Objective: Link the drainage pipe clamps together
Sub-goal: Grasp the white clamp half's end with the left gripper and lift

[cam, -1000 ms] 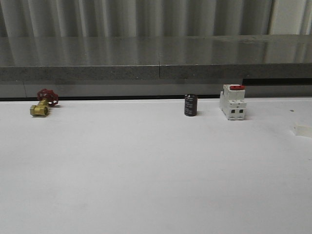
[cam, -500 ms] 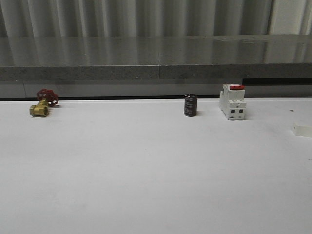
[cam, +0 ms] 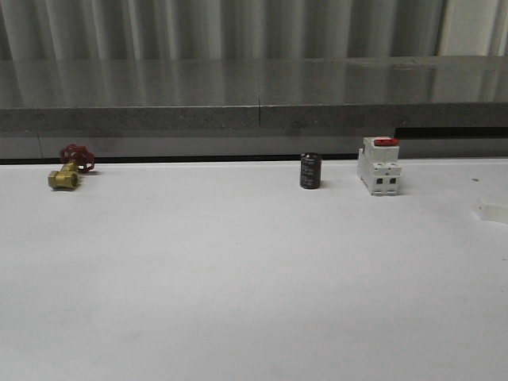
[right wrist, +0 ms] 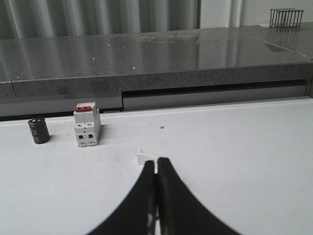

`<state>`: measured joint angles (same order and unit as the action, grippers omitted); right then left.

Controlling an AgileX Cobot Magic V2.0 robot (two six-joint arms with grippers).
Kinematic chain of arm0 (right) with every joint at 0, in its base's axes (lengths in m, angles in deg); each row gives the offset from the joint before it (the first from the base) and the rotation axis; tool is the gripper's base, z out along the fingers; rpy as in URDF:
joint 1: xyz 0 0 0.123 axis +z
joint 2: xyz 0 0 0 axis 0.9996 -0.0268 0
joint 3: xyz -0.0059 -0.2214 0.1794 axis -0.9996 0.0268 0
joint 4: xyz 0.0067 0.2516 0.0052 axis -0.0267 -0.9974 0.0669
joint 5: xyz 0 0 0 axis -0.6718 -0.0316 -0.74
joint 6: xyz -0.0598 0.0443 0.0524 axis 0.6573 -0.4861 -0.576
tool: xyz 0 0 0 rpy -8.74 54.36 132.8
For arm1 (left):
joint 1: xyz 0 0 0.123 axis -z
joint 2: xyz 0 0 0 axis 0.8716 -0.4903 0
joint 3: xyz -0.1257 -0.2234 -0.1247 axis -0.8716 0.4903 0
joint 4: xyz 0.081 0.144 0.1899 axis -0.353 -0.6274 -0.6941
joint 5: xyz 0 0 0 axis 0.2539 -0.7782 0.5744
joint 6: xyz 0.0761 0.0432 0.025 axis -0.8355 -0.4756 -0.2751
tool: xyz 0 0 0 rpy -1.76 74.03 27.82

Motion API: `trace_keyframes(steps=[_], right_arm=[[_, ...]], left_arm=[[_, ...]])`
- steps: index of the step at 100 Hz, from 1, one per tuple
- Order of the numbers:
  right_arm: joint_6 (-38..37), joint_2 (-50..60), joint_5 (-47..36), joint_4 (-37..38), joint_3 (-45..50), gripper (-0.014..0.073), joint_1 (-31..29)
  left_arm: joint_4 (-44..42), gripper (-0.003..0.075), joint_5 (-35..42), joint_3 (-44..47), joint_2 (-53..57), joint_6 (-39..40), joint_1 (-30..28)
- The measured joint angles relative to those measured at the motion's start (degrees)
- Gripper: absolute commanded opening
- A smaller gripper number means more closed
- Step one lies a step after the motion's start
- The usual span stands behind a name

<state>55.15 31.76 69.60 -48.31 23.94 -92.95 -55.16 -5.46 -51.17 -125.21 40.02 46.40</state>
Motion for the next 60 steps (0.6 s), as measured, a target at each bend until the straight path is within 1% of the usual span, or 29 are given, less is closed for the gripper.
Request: trace_keyframes(steps=[20,49,54,60], right_arm=[[0.00,0.00,0.00,0.00,0.00,-0.0066,0.00],[0.00,0.00,0.00,0.00,0.00,-0.0066,0.00],[0.00,0.00,0.00,0.00,0.00,-0.0066,0.00],[0.00,0.00,0.00,0.00,0.00,-0.0066,0.00]], left_arm=[[0.23,0.0439,0.11,-6.14,-9.34,0.00,0.00],[0.13,0.0437,0.59,-13.62,-19.31,0.00,0.00],[0.13,0.0426,1.00,-14.18,-20.22,0.00,0.00],[0.02,0.0382,2.05,-14.28,-20.75,0.00,0.00]])
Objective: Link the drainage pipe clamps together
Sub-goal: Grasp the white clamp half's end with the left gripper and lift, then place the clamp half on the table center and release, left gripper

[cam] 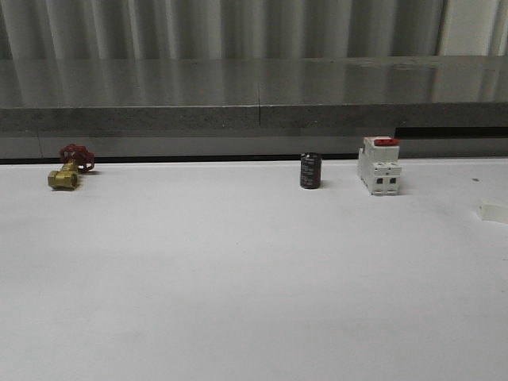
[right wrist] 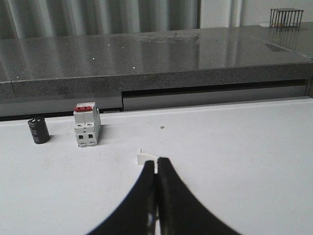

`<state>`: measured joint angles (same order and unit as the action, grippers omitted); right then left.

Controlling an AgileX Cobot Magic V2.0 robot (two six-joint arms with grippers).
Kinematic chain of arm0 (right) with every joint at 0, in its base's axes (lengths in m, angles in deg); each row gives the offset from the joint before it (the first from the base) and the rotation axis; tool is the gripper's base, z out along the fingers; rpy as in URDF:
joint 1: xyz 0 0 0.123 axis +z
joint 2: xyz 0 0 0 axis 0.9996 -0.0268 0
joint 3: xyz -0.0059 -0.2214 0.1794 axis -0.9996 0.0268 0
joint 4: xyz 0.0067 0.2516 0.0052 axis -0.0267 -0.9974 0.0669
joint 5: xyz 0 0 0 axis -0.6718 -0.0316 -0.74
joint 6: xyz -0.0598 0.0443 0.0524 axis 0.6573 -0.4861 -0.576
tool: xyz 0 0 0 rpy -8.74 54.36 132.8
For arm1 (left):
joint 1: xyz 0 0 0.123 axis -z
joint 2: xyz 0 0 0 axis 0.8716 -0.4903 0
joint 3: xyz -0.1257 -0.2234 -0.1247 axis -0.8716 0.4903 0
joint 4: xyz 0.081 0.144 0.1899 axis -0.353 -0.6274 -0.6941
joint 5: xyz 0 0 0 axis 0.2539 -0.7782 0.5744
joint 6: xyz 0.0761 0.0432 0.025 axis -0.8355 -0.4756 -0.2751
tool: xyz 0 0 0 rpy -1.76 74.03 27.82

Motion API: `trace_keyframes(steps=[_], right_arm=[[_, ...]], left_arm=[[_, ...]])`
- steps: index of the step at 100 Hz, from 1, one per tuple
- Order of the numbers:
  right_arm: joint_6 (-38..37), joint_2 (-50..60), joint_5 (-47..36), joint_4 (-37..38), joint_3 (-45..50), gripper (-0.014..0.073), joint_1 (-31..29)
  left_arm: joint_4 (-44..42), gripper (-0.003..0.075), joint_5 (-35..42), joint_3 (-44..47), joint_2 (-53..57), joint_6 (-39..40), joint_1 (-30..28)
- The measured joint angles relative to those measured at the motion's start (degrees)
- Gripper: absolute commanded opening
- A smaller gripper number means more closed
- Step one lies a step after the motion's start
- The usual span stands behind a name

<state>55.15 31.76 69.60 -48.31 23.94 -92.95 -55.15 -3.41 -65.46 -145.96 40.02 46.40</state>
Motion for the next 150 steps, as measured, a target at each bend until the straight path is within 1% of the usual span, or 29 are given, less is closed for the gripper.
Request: trace_keyframes(steps=[8,13,15,20,27,39,51,64,86,96,110,122,133,136,141,150], right_arm=[[0.00,0.00,0.00,0.00,0.00,-0.0066,0.00],[0.00,0.00,0.00,0.00,0.00,-0.0066,0.00],[0.00,0.00,0.00,0.00,0.00,-0.0066,0.00],[0.00,0.00,0.00,0.00,0.00,-0.0066,0.00],[0.00,0.00,0.00,0.00,0.00,-0.0066,0.00],[0.00,0.00,0.00,0.00,0.00,-0.0066,0.00],[0.00,0.00,0.00,-0.08,0.00,-0.0066,0.00],[0.00,0.00,0.00,-0.08,0.00,-0.0066,0.00],[0.00,0.00,0.00,-0.08,0.00,-0.0066,0.00],[0.00,0.00,0.00,-0.08,0.00,-0.0066,0.00],[0.00,0.00,0.00,-0.08,0.00,-0.0066,0.00],[0.00,0.00,0.00,-0.08,0.00,-0.0066,0.00],[0.00,0.00,0.00,-0.08,0.00,-0.0066,0.00],[0.00,0.00,0.00,-0.08,0.00,-0.0066,0.00],[0.00,0.00,0.00,-0.08,0.00,-0.0066,0.00],[0.00,0.00,0.00,-0.08,0.00,-0.0066,0.00]], left_arm=[[-0.11,0.0281,1.19,-0.03,-0.12,0.00,0.00],[-0.23,0.0182,1.81,-0.03,-0.12,0.00,0.00],[-0.23,0.0158,2.14,-0.03,-0.12,0.00,0.00],[-0.35,0.0063,2.38,-0.03,-0.12,0.00,0.00],[-0.35,-0.0022,2.56,-0.03,-0.12,0.00,0.00],[-0.35,-0.0021,2.06,-0.13,-0.12,0.00,0.00],[-0.45,-0.0021,0.17,-0.13,0.91,0.00,1.80],[1.19,-0.0021,0.05,-0.51,3.41,0.00,6.79],[11.13,-0.0021,1.06,-0.94,4.75,0.22,16.55],[12.45,-0.0021,2.62,-0.94,4.64,1.41,21.69],[13.66,-0.0021,4.81,-1.03,3.43,2.79,27.47],[14.96,-0.0021,5.47,-1.03,1.00,3.08,30.39],[15.55,-0.0018,5.68,-1.03,-0.40,3.18,31.52],[15.68,-0.0011,5.68,-1.03,-0.54,3.18,31.77],[15.78,0.0022,5.79,-1.03,-0.64,3.18,31.78],[15.78,0.0142,5.91,-1.03,-0.64,3.29,31.78]])
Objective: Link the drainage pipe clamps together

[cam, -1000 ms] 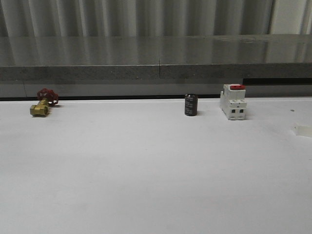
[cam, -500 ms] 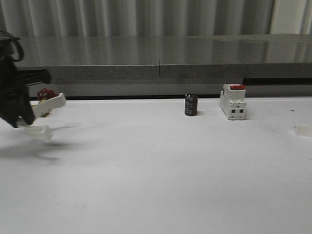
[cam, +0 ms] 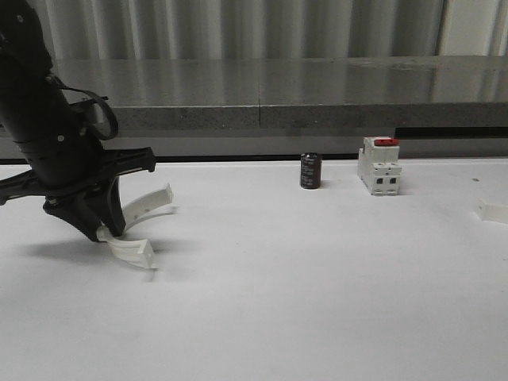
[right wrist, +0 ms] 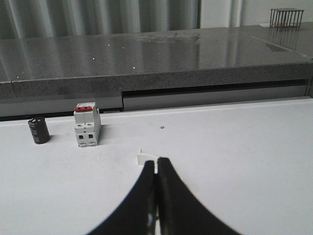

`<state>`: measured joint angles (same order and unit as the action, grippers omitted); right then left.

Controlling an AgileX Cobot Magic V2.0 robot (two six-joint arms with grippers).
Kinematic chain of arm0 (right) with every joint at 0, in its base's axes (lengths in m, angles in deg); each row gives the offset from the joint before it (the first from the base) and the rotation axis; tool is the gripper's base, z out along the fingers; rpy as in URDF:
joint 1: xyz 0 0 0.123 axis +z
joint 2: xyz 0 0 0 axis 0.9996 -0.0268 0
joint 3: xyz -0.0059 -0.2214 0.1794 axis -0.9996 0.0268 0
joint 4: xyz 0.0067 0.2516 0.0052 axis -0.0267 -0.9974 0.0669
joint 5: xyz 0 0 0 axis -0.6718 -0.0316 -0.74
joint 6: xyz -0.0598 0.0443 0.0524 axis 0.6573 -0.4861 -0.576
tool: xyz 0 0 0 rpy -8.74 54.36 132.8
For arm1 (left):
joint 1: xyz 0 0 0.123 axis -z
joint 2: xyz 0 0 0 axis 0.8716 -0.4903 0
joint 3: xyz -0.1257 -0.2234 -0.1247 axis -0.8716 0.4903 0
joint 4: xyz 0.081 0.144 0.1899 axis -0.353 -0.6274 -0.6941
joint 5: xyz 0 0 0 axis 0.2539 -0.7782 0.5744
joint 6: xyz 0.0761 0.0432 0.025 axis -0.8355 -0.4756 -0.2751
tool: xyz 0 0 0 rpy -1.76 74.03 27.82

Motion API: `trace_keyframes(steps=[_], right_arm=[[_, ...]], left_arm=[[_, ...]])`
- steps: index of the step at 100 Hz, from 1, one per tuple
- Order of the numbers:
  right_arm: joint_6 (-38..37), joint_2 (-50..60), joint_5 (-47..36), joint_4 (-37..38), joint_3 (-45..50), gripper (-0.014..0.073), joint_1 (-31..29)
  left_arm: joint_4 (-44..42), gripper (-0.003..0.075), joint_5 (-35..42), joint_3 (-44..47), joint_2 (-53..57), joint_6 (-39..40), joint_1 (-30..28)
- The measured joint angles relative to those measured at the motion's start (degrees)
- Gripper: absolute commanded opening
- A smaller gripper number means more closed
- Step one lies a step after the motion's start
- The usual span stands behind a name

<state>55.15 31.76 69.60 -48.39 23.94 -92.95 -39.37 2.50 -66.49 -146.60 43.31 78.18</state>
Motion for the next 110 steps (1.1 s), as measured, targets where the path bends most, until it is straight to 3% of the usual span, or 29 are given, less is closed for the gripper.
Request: trace_keyframes(steps=[13,21,35,58,85,110], right_arm=[[0.00,0.00,0.00,0.00,0.00,-0.0066,0.00],[0.00,0.00,0.00,0.00,0.00,-0.0066,0.00],[0.00,0.00,0.00,0.00,0.00,-0.0066,0.00],[0.00,0.00,0.00,0.00,0.00,-0.0066,0.00],[0.00,0.00,0.00,0.00,0.00,-0.0066,0.00],[0.00,0.00,0.00,0.00,0.00,-0.0066,0.00]], left_arm=[[0.00,0.0363,0.08,0.00,0.00,0.00,0.00],[0.00,0.0386,0.26,-0.04,0.00,0.00,0.00],[0.00,0.0310,0.65,-0.04,0.62,0.00,0.09],[-4.05,-0.0016,-0.33,-0.04,9.12,0.00,0.22],[-14.36,-0.0021,-2.80,2.71,22.61,0.00,-0.78],[-16.99,-0.0021,-2.28,12.85,36.25,0.00,-8.69]])
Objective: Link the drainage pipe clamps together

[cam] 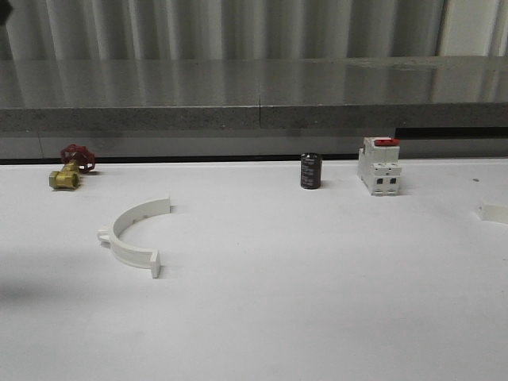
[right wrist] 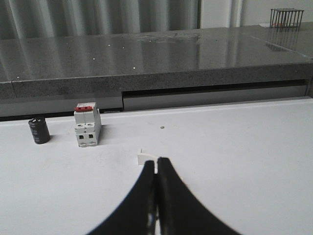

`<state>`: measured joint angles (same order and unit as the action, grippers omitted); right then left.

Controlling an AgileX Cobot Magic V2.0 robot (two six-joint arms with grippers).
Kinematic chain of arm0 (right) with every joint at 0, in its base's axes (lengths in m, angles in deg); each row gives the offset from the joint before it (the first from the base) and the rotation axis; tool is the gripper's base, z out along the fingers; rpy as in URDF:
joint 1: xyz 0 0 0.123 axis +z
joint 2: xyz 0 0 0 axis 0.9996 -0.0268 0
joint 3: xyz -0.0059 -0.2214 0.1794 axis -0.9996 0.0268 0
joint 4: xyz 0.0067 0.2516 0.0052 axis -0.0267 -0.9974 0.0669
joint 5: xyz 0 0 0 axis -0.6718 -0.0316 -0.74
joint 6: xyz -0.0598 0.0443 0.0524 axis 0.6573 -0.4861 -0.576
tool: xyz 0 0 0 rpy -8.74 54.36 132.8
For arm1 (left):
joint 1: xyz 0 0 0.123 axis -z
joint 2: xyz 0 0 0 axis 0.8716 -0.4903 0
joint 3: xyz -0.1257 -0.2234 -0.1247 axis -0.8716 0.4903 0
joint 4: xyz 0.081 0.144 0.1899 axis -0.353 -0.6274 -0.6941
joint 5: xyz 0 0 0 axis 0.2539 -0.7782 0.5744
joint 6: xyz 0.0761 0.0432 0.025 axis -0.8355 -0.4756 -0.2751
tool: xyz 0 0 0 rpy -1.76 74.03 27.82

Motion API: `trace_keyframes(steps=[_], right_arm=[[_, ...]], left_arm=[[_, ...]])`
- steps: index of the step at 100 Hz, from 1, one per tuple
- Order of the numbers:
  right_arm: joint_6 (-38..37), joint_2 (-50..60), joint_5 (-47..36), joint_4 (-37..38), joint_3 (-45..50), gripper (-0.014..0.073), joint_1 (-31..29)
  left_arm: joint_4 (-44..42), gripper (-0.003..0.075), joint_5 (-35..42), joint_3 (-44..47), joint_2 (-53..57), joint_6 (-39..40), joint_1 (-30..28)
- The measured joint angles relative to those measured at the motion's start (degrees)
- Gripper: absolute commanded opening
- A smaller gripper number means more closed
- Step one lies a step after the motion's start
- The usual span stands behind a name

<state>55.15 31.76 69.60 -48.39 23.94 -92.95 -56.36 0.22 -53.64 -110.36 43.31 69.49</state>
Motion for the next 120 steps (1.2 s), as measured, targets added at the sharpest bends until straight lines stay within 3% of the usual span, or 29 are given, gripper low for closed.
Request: trace_keyframes(steps=[21,64,91,120], right_arm=[[0.00,0.00,0.00,0.00,0.00,-0.0066,0.00],[0.00,0.00,-0.65,0.00,-0.54,-0.0066,0.00],[0.00,-2.26,14.69,3.83,-11.86,-0.0066,0.00],[0.00,-20.64,27.58,4.38,-24.52,-0.0066,0.00]], left_arm=[[-0.65,-0.0021,3.34,10.11,13.57,0.00,-5.61],[-0.64,-0.0021,11.54,31.16,46.48,0.00,-5.82],[-0.54,-0.0021,9.23,36.38,62.83,0.00,-5.82],[-0.57,-0.0021,2.84,36.57,69.68,0.00,-5.82]])
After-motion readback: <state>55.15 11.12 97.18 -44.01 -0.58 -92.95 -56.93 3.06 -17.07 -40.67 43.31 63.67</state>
